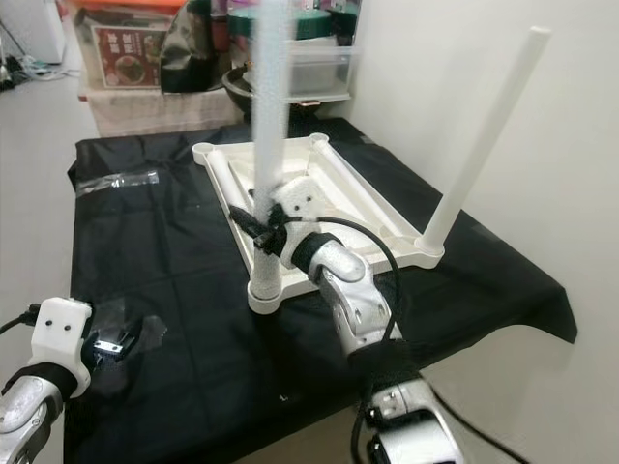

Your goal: Building children table

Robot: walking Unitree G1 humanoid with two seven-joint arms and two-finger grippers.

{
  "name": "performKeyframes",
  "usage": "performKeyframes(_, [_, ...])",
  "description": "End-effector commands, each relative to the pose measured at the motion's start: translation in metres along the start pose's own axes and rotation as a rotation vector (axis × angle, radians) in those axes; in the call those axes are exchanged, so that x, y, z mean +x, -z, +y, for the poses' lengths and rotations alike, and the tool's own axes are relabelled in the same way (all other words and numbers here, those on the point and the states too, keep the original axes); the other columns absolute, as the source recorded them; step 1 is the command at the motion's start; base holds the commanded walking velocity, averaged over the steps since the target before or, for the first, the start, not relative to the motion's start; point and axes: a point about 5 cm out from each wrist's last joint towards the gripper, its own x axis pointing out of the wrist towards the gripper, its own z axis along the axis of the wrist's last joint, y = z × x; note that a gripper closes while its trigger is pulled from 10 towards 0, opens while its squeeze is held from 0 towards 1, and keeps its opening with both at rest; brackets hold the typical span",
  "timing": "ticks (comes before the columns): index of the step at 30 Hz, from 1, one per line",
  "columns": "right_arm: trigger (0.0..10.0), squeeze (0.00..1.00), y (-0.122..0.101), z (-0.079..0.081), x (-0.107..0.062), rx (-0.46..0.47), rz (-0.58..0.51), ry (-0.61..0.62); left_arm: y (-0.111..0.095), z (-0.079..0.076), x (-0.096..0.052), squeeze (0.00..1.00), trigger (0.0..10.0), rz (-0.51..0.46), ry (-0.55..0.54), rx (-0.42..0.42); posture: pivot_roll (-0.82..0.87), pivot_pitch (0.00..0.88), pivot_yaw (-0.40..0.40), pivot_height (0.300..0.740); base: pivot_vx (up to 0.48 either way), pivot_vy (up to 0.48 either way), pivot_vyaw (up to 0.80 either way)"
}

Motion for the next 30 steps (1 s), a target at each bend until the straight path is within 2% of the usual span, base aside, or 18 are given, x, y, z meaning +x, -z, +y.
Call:
performKeyframes(1, [0.0,0.0,0.016,0.005,-0.004,-0.011,0.075,-0.047,0.003,-0.003,0.0,0.0,10.0,0.005,-0.001,-0.013,0.05,0.0,-0.099,0.74,0.0,0.0,0.0])
performKeyframes(3, [0.0,0.0,0.011,0.015,-0.007,-0.074,0.046,-0.173,0.004,-0.005,-0.001,0.0,10.0,0.006,-0.001,-0.02,0.05,0.0,-0.098,0.74,0.0,0.0,0.0])
performKeyframes(5, [0.0,0.0,0.01,0.027,-0.01,-0.074,0.035,-0.269,0.004,-0.006,0.0,0.0,10.0,0.005,0.002,-0.023,0.05,0.0,-0.096,0.74,0.0,0.0,0.0])
performKeyframes(17, [0.0,0.0,0.014,0.038,-0.017,-0.03,0.026,-0.378,0.005,-0.005,0.0,0.0,10.0,0.008,0.004,-0.023,0.05,0.0,-0.098,0.74,0.0,0.0,0.0])
performKeyframes(19, [0.0,0.0,0.022,0.035,-0.017,0.033,0.045,-0.342,0.006,-0.008,0.001,0.0,10.0,0.011,0.006,-0.028,0.05,0.0,-0.102,0.74,0.0,0.0,0.0])
performKeyframes(20, [0.0,0.0,0.022,0.035,-0.017,0.033,0.045,-0.342,0.006,-0.008,0.001,0.0,10.0,0.011,0.006,-0.028,0.05,0.0,-0.102,0.74,0.0,0.0,0.0])
performKeyframes(22, [0.0,0.0,0.031,0.031,-0.013,0.16,0.079,-0.285,0.006,-0.007,0.001,0.0,10.0,0.011,0.005,-0.031,0.05,0.0,-0.102,0.74,0.0,0.0,0.0])
performKeyframes(23, [0.0,0.0,0.031,0.031,-0.013,0.16,0.079,-0.285,0.006,-0.007,0.001,0.0,10.0,0.011,0.005,-0.031,0.05,0.0,-0.102,0.74,0.0,0.0,0.0])
performKeyframes(25, [0.0,0.0,0.04,0.029,-0.009,0.272,0.11,-0.242,0.006,-0.005,0.001,0.0,10.0,0.011,-0.001,-0.031,0.06,0.0,-0.106,0.74,0.0,0.0,0.0])
performKeyframes(30, [0.0,0.0,0.046,0.033,-0.008,0.324,0.121,-0.254,0.005,-0.002,0.0,0.0,10.0,0.01,-0.011,-0.03,0.06,0.0,-0.106,0.74,0.0,0.0,0.0])
